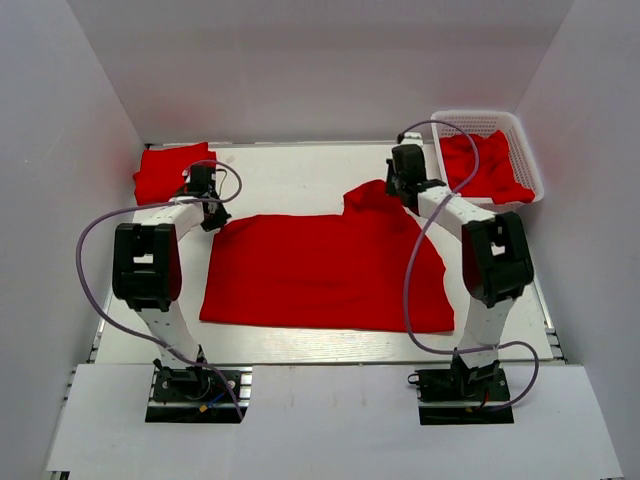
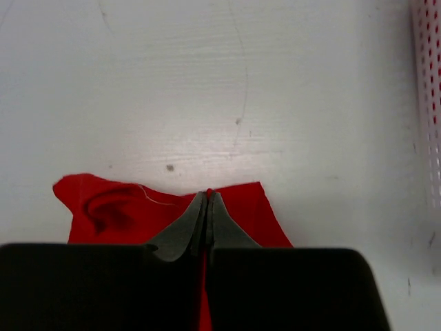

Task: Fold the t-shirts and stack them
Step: Fold the other side of the tshirt into a rectangle

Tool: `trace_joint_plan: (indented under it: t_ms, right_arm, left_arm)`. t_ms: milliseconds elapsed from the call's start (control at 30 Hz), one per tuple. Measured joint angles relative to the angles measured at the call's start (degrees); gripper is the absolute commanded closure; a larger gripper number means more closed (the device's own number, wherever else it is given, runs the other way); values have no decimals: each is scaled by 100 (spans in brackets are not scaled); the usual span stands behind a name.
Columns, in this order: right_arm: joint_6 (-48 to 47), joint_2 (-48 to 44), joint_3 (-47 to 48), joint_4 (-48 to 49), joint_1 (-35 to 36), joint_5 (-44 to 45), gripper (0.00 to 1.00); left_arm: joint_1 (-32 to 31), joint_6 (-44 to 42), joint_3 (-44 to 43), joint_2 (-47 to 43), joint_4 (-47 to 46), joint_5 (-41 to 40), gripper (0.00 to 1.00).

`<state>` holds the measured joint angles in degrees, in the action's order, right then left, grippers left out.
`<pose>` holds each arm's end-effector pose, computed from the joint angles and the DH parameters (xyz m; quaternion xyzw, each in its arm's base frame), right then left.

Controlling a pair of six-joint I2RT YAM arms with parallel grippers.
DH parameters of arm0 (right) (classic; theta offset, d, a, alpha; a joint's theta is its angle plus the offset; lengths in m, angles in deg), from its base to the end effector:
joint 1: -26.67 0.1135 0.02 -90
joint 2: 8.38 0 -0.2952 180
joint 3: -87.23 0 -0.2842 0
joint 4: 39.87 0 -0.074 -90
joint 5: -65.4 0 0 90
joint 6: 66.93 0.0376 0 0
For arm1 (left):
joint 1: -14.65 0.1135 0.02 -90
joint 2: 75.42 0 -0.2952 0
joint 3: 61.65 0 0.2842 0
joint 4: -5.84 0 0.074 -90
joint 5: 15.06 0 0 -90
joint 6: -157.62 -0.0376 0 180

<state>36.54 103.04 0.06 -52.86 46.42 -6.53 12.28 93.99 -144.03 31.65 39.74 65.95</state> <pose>0.4658 0.1548 0.2402 0.0293 0.8649 0.0064 0.5010 0.4227 -0.0116 0.1821 -0.2203 0.9343 0.0061 0.2801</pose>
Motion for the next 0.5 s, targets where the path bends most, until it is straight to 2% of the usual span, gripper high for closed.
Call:
trace_joint_plan:
  t_ms: [267,500]
  right_arm:
    - [103,-1554,-1696,96,11,-24,100]
    - [116,-2677,-2686,70,66,-44,100]
  left_arm:
    - [0,87,457,-651,-13,48,100]
    - [0,212,750,-955,114,-129,100]
